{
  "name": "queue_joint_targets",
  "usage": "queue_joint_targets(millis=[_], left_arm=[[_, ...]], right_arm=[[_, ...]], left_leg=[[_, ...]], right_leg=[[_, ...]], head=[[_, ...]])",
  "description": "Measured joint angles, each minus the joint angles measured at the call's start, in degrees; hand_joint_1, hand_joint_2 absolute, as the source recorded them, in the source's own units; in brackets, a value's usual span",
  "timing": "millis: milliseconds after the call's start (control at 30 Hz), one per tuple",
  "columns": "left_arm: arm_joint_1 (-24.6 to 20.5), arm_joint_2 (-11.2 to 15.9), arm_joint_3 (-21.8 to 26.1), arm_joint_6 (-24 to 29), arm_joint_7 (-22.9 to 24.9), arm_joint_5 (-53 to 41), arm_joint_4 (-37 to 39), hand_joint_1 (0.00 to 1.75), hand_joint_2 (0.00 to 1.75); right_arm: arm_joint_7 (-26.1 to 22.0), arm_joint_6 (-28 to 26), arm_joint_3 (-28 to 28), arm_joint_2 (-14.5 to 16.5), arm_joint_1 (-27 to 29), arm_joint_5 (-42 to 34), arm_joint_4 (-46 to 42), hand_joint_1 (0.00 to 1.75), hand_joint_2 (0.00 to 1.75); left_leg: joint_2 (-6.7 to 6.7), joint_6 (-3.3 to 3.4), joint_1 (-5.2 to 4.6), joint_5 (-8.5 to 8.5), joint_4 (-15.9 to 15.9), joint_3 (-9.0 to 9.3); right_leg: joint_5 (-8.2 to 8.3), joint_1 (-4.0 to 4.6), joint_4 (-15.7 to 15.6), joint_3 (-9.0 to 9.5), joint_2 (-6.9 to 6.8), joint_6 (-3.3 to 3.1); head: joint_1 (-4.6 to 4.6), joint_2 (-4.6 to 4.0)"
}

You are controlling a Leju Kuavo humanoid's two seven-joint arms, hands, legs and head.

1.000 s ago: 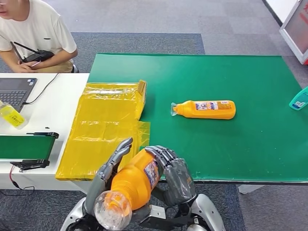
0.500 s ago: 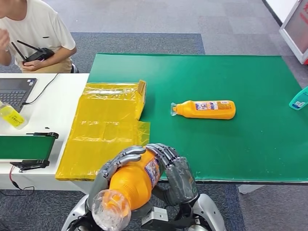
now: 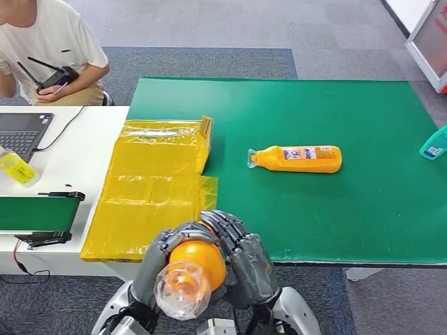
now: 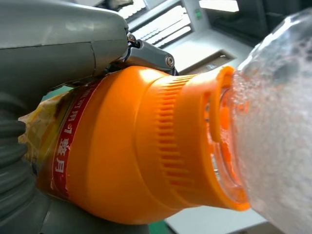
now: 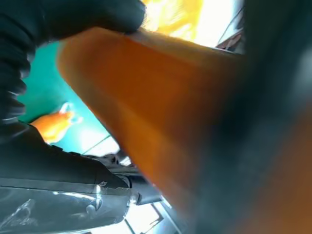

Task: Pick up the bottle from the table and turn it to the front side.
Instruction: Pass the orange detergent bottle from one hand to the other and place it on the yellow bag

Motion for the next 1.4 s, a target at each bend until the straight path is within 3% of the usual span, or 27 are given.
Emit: queue_joint_targets(millis=[267, 367, 533, 700, 967, 1100, 1267, 1400], left_arm=[[2.0, -0.4, 2.5, 6.9, 2.4, -9.5, 0.0, 1.75, 1.75], [2.5, -0.7, 3.7, 13.0, 4.5, -20.2, -1.5, 1.75, 1.75], [2.4, -2.0, 7.2, 24.3, 13.3, -43.0, -3.0, 1.75, 1.75], [-0.3, -2.7, 11.9, 24.9, 17.5, -50.7, -1.4, 1.75, 1.75], [-3.4, -2.8, 16.0, 23.4, 18.7, -51.9, 1.9, 1.75, 1.75], [-8.7, -2.0, 18.7, 20.6, 22.6, -56.9, 8.5, 1.75, 1.75], [-21.1, 0.0, 23.3, 15.4, 26.0, -61.6, 23.0, 1.75, 1.75], [-30.3, 0.8, 24.5, 12.9, 25.5, -61.7, 35.9, 1.75, 1.75]], right_arm=[[0.3, 0.0, 0.0, 0.0, 0.8, -0.3, -2.0, 0.00, 1.75], [0.4, 0.0, -0.3, 0.1, 1.6, -0.2, -2.4, 0.00, 1.75], [0.4, 0.6, -0.9, 0.5, 2.1, -0.1, -2.9, 0.00, 1.75], [-0.2, 2.1, -1.0, 0.9, 1.2, -1.5, -2.7, 0.00, 1.75], [-0.9, 2.9, -1.0, 1.0, 0.1, -2.7, -2.1, 0.00, 1.75], [-2.4, 4.4, -1.0, 1.0, -1.7, -4.5, -1.3, 0.00, 1.75], [-3.8, 6.5, -0.6, 1.3, -4.9, -6.7, -0.3, 0.00, 1.75], [-4.5, 7.3, -0.2, 1.4, -6.7, -7.7, 0.5, 0.00, 1.75]], left_leg=[[0.00, 0.01, 0.00, 0.00, 0.0, 0.00], [0.00, 0.00, 0.00, -0.01, 0.0, -0.01], [0.00, -0.01, 0.00, 0.00, 0.0, 0.01], [0.00, -0.03, 0.00, 0.03, 0.0, 0.02], [0.00, -0.02, 0.00, 0.04, 0.0, 0.02], [-0.01, -0.06, 0.00, 0.08, 0.0, 0.02], [-0.01, -0.18, 0.05, 0.32, 0.0, -0.02], [-0.01, -0.17, 0.06, 0.48, 0.0, -0.13]], right_leg=[[-0.01, 0.00, 0.0, 0.00, 0.00, -0.01], [-0.01, 0.00, 0.0, 0.00, 0.00, -0.01], [-0.01, 0.00, 0.0, 0.00, 0.00, -0.02], [0.03, 0.00, 0.0, 0.00, 0.00, -0.03], [0.04, 0.00, 0.0, 0.00, 0.00, -0.02], [0.09, 0.00, 0.0, -0.02, 0.00, -0.05], [0.33, 0.09, 0.0, -0.08, 0.00, -0.17], [0.47, 0.11, 0.0, -0.18, 0.00, -0.16]], head=[[0.00, 0.00], [0.00, 0.00], [-0.01, 0.00], [-0.01, 0.00], [-0.01, 0.00], [-0.01, 0.00], [-0.01, 0.00], [-0.01, 0.00]])
